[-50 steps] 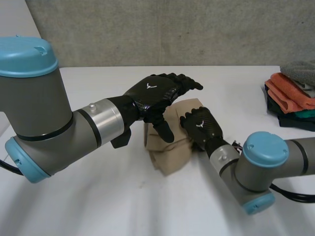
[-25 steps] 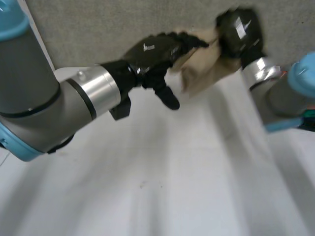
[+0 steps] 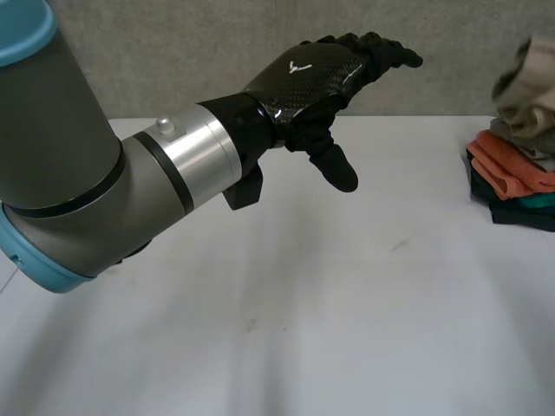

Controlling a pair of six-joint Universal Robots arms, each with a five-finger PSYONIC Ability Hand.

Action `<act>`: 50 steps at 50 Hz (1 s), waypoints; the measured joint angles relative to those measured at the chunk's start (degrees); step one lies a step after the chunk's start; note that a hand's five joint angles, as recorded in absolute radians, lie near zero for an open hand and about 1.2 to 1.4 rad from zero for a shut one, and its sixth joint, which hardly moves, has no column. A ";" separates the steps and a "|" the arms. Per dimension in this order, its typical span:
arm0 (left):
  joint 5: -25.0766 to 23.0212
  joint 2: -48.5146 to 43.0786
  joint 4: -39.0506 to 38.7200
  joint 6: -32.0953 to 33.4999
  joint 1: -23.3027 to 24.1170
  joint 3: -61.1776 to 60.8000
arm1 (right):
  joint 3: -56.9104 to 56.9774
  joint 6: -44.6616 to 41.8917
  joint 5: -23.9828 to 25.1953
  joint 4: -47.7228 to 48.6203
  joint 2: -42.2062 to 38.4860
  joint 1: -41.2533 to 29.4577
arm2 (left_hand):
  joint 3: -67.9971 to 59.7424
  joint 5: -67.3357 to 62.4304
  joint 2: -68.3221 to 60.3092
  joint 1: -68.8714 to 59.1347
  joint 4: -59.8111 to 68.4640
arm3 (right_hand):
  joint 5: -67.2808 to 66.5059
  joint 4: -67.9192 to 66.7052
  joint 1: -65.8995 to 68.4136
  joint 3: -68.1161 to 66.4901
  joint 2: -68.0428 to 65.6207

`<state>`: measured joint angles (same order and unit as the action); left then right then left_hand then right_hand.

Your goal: Fold the laundry.

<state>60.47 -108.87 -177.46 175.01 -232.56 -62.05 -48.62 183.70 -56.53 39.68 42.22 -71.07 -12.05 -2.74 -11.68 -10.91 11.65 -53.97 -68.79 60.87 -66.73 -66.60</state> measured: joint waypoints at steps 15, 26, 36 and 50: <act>0.08 -0.13 0.07 0.17 0.50 -1.34 | -5.58 0.59 17.45 5.60 -8.95 8.60 | 0.00 0.00 0.00 0.00 0.00 | -4.88 -0.08 0.00 -0.93 0.00; 0.09 0.38 0.10 0.00 1.55 -1.41 | -8.29 0.44 12.72 2.39 -4.05 8.34 | 0.00 0.00 0.00 0.00 0.00 | 32.89 39.09 -33.31 38.42 40.46; 0.13 1.05 0.17 -0.02 2.49 -1.47 | -13.73 -3.17 5.16 -14.71 7.93 11.46 | 0.00 0.00 0.00 0.00 0.00 | 51.52 56.55 -47.46 54.56 54.31; 1.44 4.17 0.01 0.02 2.46 -3.33 | -5.42 -32.35 -20.28 -38.53 16.61 16.51 | 0.00 0.00 0.00 0.00 0.00 | 51.54 56.55 -47.46 54.56 54.31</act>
<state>61.90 -104.70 -177.45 175.03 -230.10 -65.39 -54.04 151.35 -76.81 1.14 58.83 -54.56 -12.05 -2.74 -11.68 -10.91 11.65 -2.44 -12.24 13.41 -12.16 -12.29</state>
